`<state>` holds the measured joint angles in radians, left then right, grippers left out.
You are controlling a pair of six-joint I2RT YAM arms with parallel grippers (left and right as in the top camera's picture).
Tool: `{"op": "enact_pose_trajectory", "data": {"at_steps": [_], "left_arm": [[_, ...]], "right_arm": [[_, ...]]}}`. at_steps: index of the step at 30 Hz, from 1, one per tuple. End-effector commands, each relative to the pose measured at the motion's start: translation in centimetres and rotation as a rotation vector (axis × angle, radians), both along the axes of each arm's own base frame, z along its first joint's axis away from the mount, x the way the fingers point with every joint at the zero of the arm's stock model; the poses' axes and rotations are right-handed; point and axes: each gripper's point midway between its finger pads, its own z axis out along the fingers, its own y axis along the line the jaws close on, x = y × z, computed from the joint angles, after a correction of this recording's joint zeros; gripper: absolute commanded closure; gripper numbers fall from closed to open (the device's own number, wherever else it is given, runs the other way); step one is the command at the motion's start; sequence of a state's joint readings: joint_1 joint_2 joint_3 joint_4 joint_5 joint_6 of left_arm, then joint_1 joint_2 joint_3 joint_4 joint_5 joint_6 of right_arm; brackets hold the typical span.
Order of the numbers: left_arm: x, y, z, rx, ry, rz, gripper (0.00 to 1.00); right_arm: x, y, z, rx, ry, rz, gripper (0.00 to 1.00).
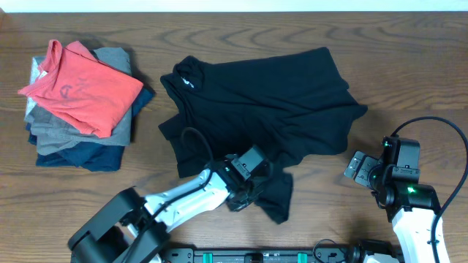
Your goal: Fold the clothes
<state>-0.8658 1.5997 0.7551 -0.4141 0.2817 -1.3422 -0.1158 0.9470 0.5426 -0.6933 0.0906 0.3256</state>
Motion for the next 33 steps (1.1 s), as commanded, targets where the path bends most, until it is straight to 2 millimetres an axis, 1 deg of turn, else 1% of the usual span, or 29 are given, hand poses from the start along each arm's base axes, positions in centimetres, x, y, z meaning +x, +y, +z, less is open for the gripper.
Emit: {"op": "enact_pose_trajectory", "data": {"at_steps": [1, 2, 3, 7, 8, 10, 13, 16, 18, 21, 23, 26, 28, 30, 31, 32, 33], "left_arm": [[0.4, 3.1, 0.9, 0.058, -0.030, -0.035, 0.94], [0.7, 4.9, 1.5, 0.104, -0.040, -0.030, 0.94], [0.8, 6.0, 1.8, 0.130, -0.048, -0.027, 0.94], [1.6, 11.7, 3.6, 0.271, -0.094, -0.004, 0.94], [1.7, 12.8, 3.9, 0.299, -0.098, 0.011, 0.93], [1.9, 14.3, 4.5, 0.329, -0.107, 0.026, 0.92], [2.3, 15.1, 4.7, 0.332, -0.118, 0.012, 0.92], [2.3, 16.0, 4.6, 0.355, -0.105, 0.035, 0.92], [2.2, 16.2, 4.6, 0.359, -0.097, 0.044, 0.92], [2.1, 16.3, 4.6, 0.364, -0.093, 0.044, 0.92], [2.1, 16.4, 4.6, 0.364, -0.091, 0.044, 0.93], [2.2, 16.3, 4.6, 0.364, -0.097, 0.045, 0.92], [2.3, 16.3, 4.6, 0.362, -0.099, 0.046, 0.92], [2.3, 16.3, 4.6, 0.361, -0.101, 0.046, 0.92], [2.4, 16.2, 4.6, 0.360, -0.102, 0.046, 0.92], [2.4, 16.2, 4.6, 0.360, -0.103, 0.047, 0.92], [2.5, 16.2, 4.6, 0.357, -0.108, 0.048, 0.92]], "right_arm": [[0.0, -0.3, 0.3, -0.001, -0.005, -0.021, 0.01], [0.0, -0.1, 0.1, 0.008, 0.002, -0.008, 0.01], [0.0, 0.3, 0.0, 0.021, 0.006, 0.012, 0.01], [0.5, 1.1, -0.7, 0.064, 0.022, 0.050, 0.01], [0.7, 1.1, -1.0, 0.065, 0.026, 0.049, 0.01], [1.4, 1.0, -1.4, 0.073, 0.022, 0.035, 0.01], [3.4, 1.8, -1.8, 0.122, -0.022, 0.059, 0.01], [5.4, 2.3, -2.2, 0.154, -0.066, 0.083, 0.01], [6.1, 2.2, -2.7, 0.154, -0.069, 0.082, 0.01], [6.4, 2.2, -4.0, 0.168, -0.044, 0.067, 0.01], [6.3, 2.6, -5.2, 0.197, -0.012, 0.073, 0.03], [6.2, 3.9, -6.5, 0.267, 0.024, 0.101, 0.05], [6.6, 5.1, -7.0, 0.323, 0.018, 0.159, 0.08], [7.2, 6.1, -7.1, 0.366, -0.003, 0.199, 0.14], [7.5, 6.2, -7.1, 0.375, -0.012, 0.204, 0.21], [7.8, 6.2, -7.2, 0.375, -0.023, 0.207, 0.32], [8.1, 6.1, -7.1, 0.369, -0.036, 0.209, 0.50]]}}
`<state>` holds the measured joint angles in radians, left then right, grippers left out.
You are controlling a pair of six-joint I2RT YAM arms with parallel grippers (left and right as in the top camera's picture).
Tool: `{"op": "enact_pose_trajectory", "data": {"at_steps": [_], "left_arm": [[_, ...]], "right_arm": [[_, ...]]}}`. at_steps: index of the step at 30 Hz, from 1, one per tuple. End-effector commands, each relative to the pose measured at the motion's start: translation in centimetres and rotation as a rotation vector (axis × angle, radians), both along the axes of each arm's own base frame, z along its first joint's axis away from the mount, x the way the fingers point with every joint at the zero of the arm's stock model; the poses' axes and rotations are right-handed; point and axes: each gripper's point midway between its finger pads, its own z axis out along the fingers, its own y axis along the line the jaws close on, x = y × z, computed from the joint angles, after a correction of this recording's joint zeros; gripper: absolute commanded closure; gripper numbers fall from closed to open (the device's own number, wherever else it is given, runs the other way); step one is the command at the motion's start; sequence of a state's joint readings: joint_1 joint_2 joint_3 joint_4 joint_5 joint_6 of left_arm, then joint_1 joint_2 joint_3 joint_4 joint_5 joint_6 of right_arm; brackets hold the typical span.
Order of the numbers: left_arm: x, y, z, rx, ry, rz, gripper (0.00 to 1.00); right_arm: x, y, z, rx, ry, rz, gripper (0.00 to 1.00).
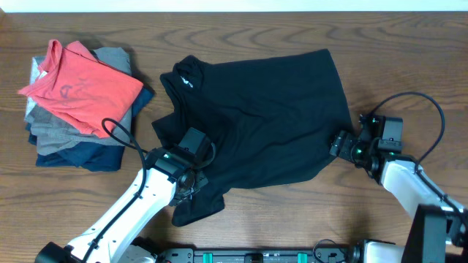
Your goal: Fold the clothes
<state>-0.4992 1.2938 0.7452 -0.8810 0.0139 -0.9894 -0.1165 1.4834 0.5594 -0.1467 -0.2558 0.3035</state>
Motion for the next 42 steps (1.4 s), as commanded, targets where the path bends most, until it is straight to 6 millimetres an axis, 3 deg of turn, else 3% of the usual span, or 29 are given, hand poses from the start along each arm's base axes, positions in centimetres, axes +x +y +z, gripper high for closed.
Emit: {"op": "enact_pose_trajectory", "data": {"at_steps": [1, 2, 3, 6, 12, 15, 17, 20, 22, 27, 30, 33, 38, 42], "left_arm": [[0.5, 0.6, -0.1, 0.027, -0.022, -0.004, 0.92], [0.8, 0.4, 0.0, 0.019, -0.038, -0.005, 0.92], [1.3, 0.1, 0.0, 0.010, -0.056, -0.005, 0.92], [2.7, -0.6, 0.2, -0.019, -0.113, -0.021, 0.92], [4.6, -1.7, 0.7, -0.057, -0.197, -0.054, 0.92], [5.0, -1.9, 0.8, -0.064, -0.213, -0.060, 0.92], [5.1, -1.9, 0.9, -0.066, -0.217, -0.060, 0.92], [5.1, -2.0, 0.9, -0.066, -0.218, -0.060, 0.92], [5.1, -2.0, 0.9, -0.066, -0.218, -0.060, 0.92], [5.1, -2.0, 0.9, -0.066, -0.218, -0.060, 0.92], [5.1, -2.0, 0.9, -0.067, -0.218, -0.060, 0.92], [5.1, -2.0, 0.9, -0.067, -0.218, -0.060, 0.92], [5.1, -2.0, 0.9, -0.067, -0.218, -0.060, 0.92], [5.1, -2.0, 0.9, -0.067, -0.218, -0.060, 0.92]], "right_arm": [[-0.2, 0.9, -0.8, 0.061, 0.012, 0.027, 0.71], [0.2, 0.3, -0.7, 0.038, -0.002, 0.009, 0.90], [0.4, -0.5, -0.5, 0.008, -0.010, -0.020, 0.99], [0.6, -3.2, 0.6, -0.068, -0.016, -0.138, 0.99], [0.3, -7.0, 7.6, -0.160, -0.055, -0.248, 0.99], [0.1, -7.6, 10.3, -0.202, -0.064, -0.227, 0.96], [-0.2, -7.5, 10.9, -0.212, -0.046, -0.205, 0.89], [-1.1, -7.4, 9.9, -0.218, 0.008, -0.197, 0.62], [-1.9, -7.5, 8.7, -0.222, 0.059, -0.197, 0.52], [-3.6, -7.3, 5.8, -0.215, 0.195, -0.188, 0.49], [-5.7, -6.8, 4.3, -0.198, 0.315, -0.173, 0.48], [-7.0, -6.5, 3.5, -0.181, 0.388, -0.179, 0.47], [-7.4, -6.4, 2.7, -0.178, 0.414, -0.175, 0.45], [-7.0, -6.2, 1.0, -0.172, 0.399, -0.171, 0.45]]}}
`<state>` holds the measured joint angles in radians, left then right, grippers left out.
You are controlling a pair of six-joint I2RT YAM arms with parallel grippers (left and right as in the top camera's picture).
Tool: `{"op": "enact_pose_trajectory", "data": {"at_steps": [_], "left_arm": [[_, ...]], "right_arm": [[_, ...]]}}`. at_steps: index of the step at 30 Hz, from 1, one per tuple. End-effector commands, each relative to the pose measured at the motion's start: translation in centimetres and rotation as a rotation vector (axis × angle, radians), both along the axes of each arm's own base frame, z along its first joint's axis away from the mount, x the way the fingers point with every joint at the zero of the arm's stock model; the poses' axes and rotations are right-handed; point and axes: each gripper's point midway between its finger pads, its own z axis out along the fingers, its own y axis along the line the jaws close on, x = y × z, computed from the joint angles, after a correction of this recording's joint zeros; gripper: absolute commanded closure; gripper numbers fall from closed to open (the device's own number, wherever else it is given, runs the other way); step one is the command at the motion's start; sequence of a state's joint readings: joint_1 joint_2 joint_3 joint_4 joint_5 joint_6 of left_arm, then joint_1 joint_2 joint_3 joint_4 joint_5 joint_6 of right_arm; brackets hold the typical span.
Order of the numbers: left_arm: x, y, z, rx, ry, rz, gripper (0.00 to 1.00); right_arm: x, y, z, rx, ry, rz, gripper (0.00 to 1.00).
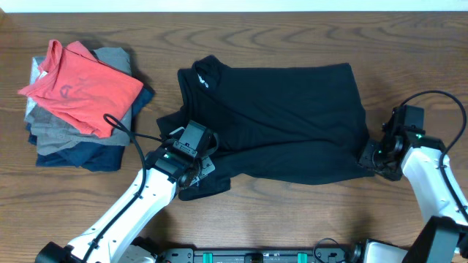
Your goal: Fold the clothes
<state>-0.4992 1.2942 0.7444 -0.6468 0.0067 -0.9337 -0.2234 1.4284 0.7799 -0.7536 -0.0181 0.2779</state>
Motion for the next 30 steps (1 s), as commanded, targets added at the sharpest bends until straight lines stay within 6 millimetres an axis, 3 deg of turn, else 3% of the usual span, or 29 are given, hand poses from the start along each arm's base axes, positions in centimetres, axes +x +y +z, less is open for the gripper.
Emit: {"op": "enact_pose_trajectory", "data": {"at_steps": [1, 8, 9, 12, 14, 18, 25, 27, 30], "left_arm": [[0.1, 0.6, -0.1, 0.029, -0.008, -0.003, 0.93], [0.1, 0.6, -0.1, 0.029, -0.009, -0.003, 0.93], [0.1, 0.6, -0.1, 0.030, -0.009, -0.003, 0.92], [0.1, 0.6, -0.1, 0.029, -0.009, -0.003, 0.92], [0.1, 0.6, -0.1, 0.029, -0.009, -0.003, 0.92], [0.1, 0.6, -0.1, 0.030, -0.009, -0.003, 0.92], [0.1, 0.6, -0.1, 0.032, -0.010, -0.011, 0.92], [0.2, 0.6, -0.1, 0.031, -0.011, -0.010, 0.92], [0.2, 0.6, -0.1, 0.030, -0.014, -0.010, 0.92]], "right_arm": [[-0.7, 0.0, -2.2, 0.009, 0.023, -0.014, 0.45], [2.2, 1.1, -4.8, 0.073, -0.139, 0.009, 0.47], [2.5, 1.2, -4.8, 0.082, -0.152, 0.013, 0.54], [3.3, 2.4, -4.2, 0.148, -0.193, 0.035, 0.97], [3.4, 3.1, -3.5, 0.188, -0.202, 0.063, 0.99], [3.2, 3.0, 0.0, 0.180, -0.206, 0.069, 0.99], [4.3, 2.8, 10.9, 0.148, -0.306, 0.094, 0.99], [5.8, 2.9, 12.7, 0.126, -0.365, 0.125, 0.99], [8.4, 3.1, 13.1, 0.109, -0.440, 0.150, 0.99]]}}
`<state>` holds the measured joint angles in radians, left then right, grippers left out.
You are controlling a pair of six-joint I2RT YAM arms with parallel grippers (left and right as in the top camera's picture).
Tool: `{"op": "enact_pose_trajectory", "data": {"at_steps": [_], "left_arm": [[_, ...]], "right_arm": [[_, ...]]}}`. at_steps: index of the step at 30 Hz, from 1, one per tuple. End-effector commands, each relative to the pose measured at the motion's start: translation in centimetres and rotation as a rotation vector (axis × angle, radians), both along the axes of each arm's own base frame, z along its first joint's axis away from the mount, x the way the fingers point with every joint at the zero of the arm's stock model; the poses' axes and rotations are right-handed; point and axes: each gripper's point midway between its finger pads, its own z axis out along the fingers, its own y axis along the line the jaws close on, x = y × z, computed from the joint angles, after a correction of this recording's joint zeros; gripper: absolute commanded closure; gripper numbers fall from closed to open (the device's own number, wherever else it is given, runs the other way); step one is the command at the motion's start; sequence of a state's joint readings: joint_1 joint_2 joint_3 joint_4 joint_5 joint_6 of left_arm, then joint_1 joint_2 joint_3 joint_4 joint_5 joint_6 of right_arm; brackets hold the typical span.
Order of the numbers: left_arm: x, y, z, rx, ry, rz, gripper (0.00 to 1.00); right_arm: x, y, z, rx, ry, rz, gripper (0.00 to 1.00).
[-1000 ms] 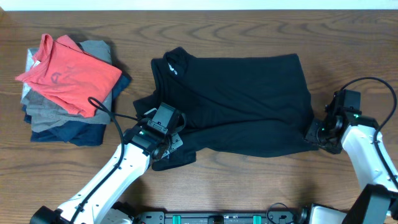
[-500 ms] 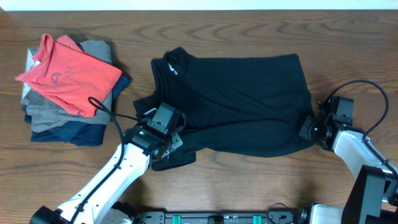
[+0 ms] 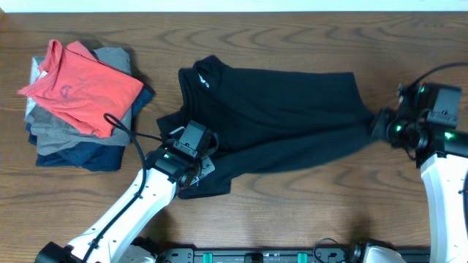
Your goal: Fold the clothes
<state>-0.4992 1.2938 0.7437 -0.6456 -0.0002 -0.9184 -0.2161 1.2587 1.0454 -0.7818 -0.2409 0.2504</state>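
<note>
A black shirt (image 3: pixel 278 117) lies spread across the middle of the table, collar at the upper left. My left gripper (image 3: pixel 191 172) rests on its lower left corner, shut on the fabric there. At the far right my right gripper (image 3: pixel 379 126) is shut on the shirt's right corner. The cloth runs taut to a point at that gripper, and the lower right edge slants up toward it.
A stack of folded clothes (image 3: pixel 80 128) with a red shirt (image 3: pixel 84 88) on top stands at the left, close to the left arm's cable. Bare wooden table (image 3: pixel 307 212) lies in front of the black shirt and along the back.
My right gripper has moved up and to the right with the shirt's right corner, so the lower right edge now slants upward. The left gripper and its corner have not moved.
First the shirt lay crumpled, with my left gripper at its bottom flap and the right gripper apart from it. Then the left was at the lower left and the right at the shirt's right edge. Then the shirt was stretched wide between them, and now its right corner is drawn farther back.
</note>
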Motion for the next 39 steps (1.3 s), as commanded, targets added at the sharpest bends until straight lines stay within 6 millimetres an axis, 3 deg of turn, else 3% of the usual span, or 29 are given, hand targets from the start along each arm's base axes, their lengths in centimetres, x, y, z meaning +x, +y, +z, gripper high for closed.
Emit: {"op": "enact_pose_trajectory", "data": {"at_steps": [1, 5, 7, 10, 14, 19, 23, 26, 33, 39], "left_arm": [[0.2, 0.5, -0.1, 0.020, -0.009, 0.003, 0.92], [0.2, 0.5, -0.1, 0.020, -0.008, 0.003, 0.92], [0.2, 0.5, -0.1, 0.020, -0.008, 0.003, 0.92], [0.2, 0.5, -0.1, 0.020, -0.008, 0.003, 0.92], [0.1, 0.5, -0.1, 0.020, -0.008, 0.003, 0.92], [0.2, 0.5, -0.1, 0.020, -0.008, 0.003, 0.91], [0.2, 0.4, 0.0, 0.019, -0.011, 0.003, 0.92], [0.2, 0.4, 0.0, 0.019, -0.011, 0.003, 0.92], [0.2, 0.4, 0.0, 0.019, -0.011, 0.003, 0.91], [0.2, 0.4, 0.0, 0.019, -0.011, 0.003, 0.91]], "right_arm": [[1.8, 0.8, -0.9, 0.000, -0.007, 0.032, 0.98], [5.7, 1.8, -3.4, 0.012, -0.033, 0.052, 0.87], [7.7, 2.5, -5.4, 0.011, -0.038, 0.076, 0.71], [8.8, 3.2, -8.8, 0.013, 0.006, 0.104, 0.62], [6.3, 2.4, -11.5, 0.015, 0.153, 0.073, 0.60], [2.4, -0.3, -11.0, -0.018, 0.280, -0.023, 0.59], [0.5, -0.8, -10.2, -0.026, 0.317, -0.008, 0.58], [-0.8, -0.8, -11.1, -0.036, 0.376, -0.007, 0.57], [-0.8, -1.2, -15.5, -0.027, 0.372, -0.082, 0.57], [-0.3, -1.0, -17.9, -0.001, 0.332, -0.127, 0.57]]}}
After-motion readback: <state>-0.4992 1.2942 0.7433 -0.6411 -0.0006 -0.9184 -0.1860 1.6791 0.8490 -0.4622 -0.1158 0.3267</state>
